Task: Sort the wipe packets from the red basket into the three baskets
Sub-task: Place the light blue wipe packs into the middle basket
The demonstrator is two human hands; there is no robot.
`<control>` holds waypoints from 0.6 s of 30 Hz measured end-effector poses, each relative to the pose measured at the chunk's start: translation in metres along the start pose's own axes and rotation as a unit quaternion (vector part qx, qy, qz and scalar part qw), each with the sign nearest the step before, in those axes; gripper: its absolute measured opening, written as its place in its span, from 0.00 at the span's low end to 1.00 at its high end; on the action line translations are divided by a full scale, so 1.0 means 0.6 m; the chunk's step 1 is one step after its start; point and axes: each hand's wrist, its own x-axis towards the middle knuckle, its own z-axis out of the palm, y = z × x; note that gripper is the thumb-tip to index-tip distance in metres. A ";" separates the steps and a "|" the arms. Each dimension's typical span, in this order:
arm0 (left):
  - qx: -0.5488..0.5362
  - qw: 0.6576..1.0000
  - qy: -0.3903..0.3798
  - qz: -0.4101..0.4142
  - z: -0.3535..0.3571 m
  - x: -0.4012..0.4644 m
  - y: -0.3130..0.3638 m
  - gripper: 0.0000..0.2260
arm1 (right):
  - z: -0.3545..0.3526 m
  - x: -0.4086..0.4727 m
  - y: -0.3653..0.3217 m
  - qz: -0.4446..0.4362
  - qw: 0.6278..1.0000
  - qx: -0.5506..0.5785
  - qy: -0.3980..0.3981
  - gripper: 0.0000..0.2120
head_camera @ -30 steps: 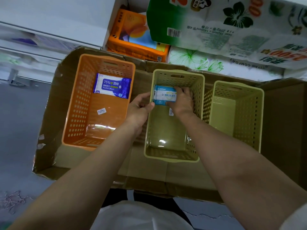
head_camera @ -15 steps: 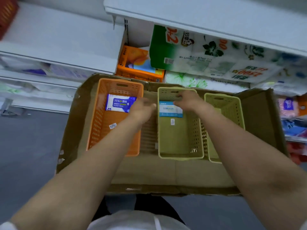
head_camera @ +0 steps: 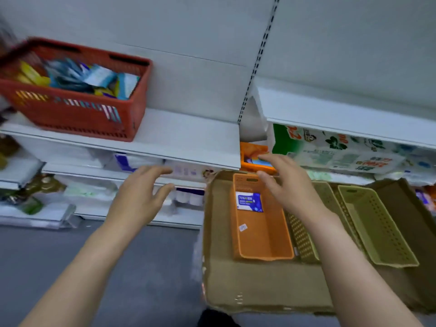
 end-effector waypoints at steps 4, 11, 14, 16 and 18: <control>0.021 0.999 0.046 -0.007 -0.084 0.006 -0.090 0.14 | 0.062 0.043 -0.113 -0.010 0.999 0.052 0.003 0.18; 0.037 0.997 0.070 0.002 -0.180 0.123 -0.231 0.12 | 0.157 0.209 -0.288 -0.060 0.995 0.081 -0.006 0.18; 0.048 0.996 0.081 0.008 -0.223 0.208 -0.297 0.13 | 0.198 0.310 -0.351 -0.076 0.993 0.094 -0.004 0.18; 0.056 0.995 0.086 0.005 -0.256 0.274 -0.335 0.13 | 0.217 0.384 -0.390 -0.083 0.991 0.101 -0.005 0.18; 0.062 0.994 0.085 -0.008 -0.288 0.339 -0.368 0.13 | 0.232 0.454 -0.423 -0.079 0.991 0.104 -0.012 0.18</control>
